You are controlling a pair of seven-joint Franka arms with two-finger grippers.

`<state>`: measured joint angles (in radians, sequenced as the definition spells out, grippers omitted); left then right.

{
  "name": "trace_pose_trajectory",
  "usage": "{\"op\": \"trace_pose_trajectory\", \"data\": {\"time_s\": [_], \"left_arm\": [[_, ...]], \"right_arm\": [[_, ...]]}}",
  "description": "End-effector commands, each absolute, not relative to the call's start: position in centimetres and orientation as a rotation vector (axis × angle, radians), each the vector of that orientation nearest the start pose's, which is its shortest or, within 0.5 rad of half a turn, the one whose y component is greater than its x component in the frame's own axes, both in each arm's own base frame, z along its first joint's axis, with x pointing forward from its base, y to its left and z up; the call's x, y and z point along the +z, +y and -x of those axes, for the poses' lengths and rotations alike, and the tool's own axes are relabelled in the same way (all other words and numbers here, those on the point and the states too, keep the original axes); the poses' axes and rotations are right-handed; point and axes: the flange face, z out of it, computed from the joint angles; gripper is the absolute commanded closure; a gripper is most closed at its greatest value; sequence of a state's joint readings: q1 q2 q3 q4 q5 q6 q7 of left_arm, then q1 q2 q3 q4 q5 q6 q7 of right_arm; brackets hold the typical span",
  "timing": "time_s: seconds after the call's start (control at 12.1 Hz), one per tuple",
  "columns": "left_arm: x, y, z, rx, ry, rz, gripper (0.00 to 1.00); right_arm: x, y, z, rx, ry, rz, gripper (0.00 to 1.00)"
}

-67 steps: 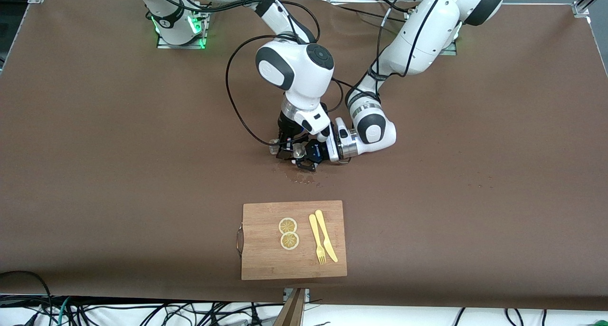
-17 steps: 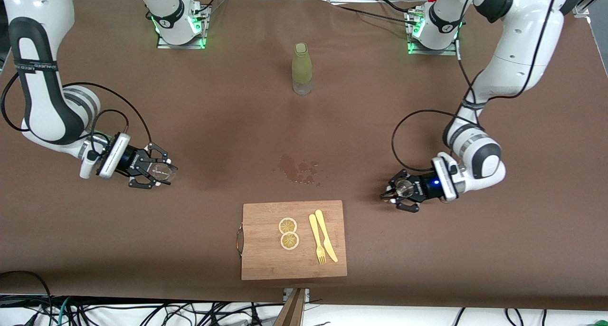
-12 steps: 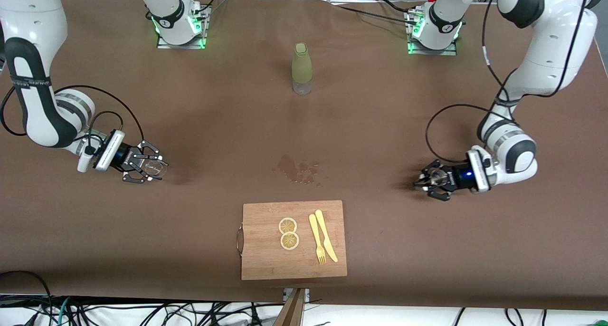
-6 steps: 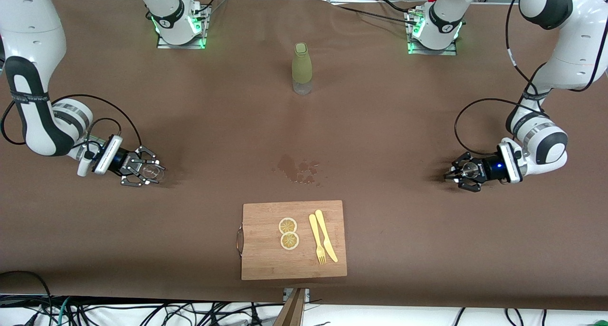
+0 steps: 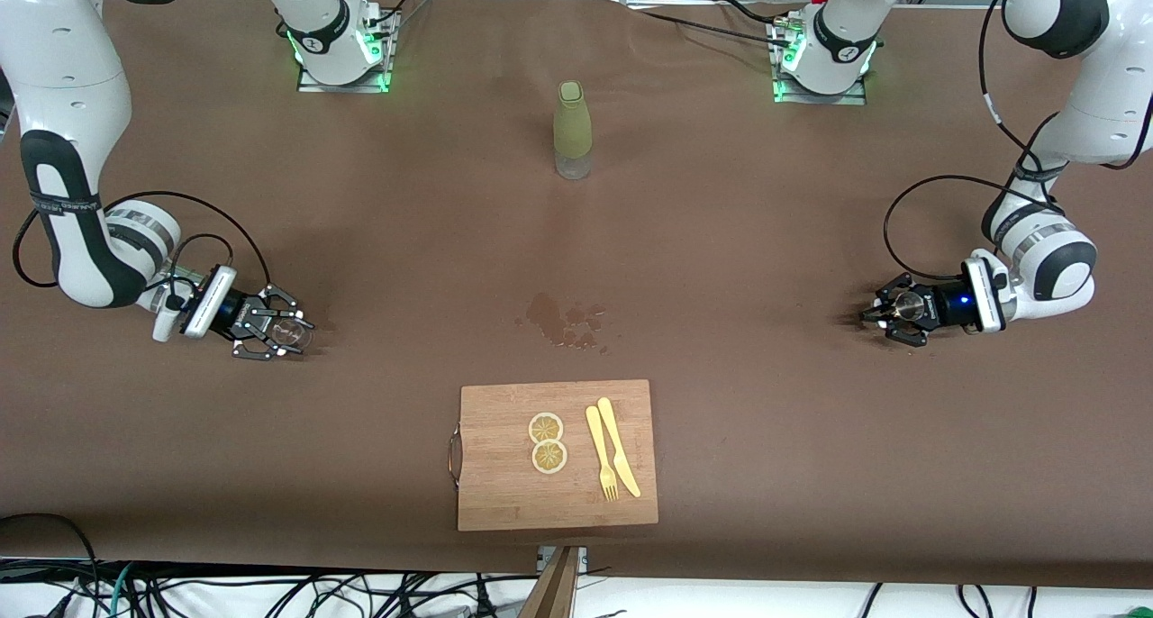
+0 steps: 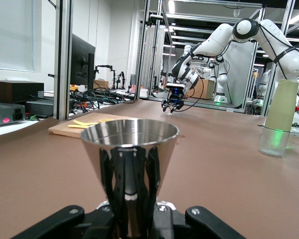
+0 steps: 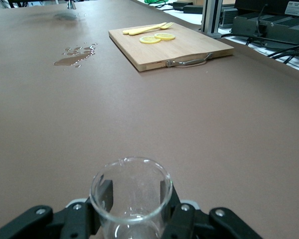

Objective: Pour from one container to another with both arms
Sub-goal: 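Set the glass down with the right gripper while the left gripper sets the jigger down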

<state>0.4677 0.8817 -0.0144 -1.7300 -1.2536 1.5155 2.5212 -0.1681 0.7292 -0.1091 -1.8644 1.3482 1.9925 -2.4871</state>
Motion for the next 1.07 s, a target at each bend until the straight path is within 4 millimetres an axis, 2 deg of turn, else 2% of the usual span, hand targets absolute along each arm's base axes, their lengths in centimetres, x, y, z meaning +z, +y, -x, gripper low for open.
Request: {"op": "trace_pose_trajectory", "data": {"time_s": [0.0, 0.08, 0.25, 0.49, 0.74, 0.99], "left_arm": [[8.9, 16.1, -56.0, 1.192, -1.153, -1.395, 1.00], [8.6, 16.3, -55.8, 1.189, -1.150, -1.395, 1.00], [8.0, 16.6, -55.2, 1.185, -1.166, -1.387, 1.00], [7.0, 17.3, -54.3, 1.172, -1.192, -1.388, 1.00], [6.8, 17.4, -54.2, 1.169, -1.191, -1.391, 1.00], [6.8, 17.4, -54.2, 1.169, -1.191, -1.391, 1.00]], "right_arm": [[11.4, -10.8, -59.3, -1.070, -1.321, 1.879, 0.09], [11.3, -10.8, -59.3, -1.064, -1.315, 1.882, 0.00], [11.5, -10.7, -59.4, -1.063, -1.309, 1.880, 0.00], [14.1, -12.1, -60.5, -1.054, -1.342, 1.913, 0.00], [18.3, -13.7, -60.4, -0.867, -1.383, 1.985, 0.00], [24.7, -14.9, -59.6, -0.609, -1.356, 2.170, 0.00]]}}
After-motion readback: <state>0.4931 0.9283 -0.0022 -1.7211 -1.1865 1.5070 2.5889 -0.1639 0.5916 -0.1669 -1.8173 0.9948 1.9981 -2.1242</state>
